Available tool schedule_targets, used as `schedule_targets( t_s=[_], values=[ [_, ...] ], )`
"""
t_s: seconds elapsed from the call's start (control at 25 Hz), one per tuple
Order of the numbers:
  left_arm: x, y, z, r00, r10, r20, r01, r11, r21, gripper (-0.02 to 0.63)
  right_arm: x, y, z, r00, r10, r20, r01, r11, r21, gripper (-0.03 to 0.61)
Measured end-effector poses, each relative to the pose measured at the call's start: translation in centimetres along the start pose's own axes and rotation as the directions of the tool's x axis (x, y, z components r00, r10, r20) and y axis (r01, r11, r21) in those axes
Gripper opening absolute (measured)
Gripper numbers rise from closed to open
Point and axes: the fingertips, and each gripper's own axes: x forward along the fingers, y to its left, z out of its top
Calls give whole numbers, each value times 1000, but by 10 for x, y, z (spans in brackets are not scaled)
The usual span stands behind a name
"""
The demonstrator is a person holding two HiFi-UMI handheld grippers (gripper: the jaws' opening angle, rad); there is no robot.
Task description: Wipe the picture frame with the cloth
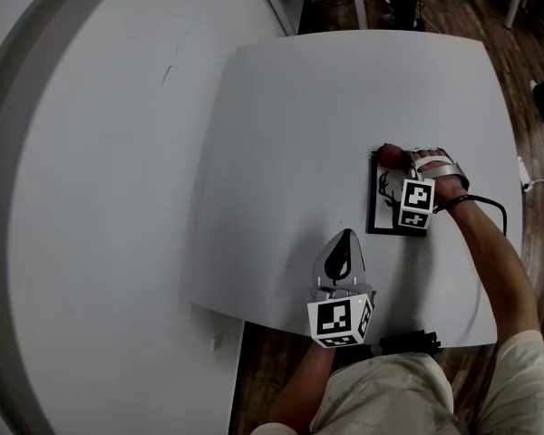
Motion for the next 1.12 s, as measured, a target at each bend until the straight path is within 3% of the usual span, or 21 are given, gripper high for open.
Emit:
schedule_targets(
  t_s=[0.48, 1.12],
  values=[
    [2, -8, 5, 1000, -12, 21, 12, 1000, 17, 0, -48, 50, 22, 996, 11, 91, -3, 996, -87, 95],
    [3, -12, 12, 999, -30, 44, 29, 999, 27, 0, -114, 122, 30, 985, 85, 152, -64, 988, -141, 95]
  ],
)
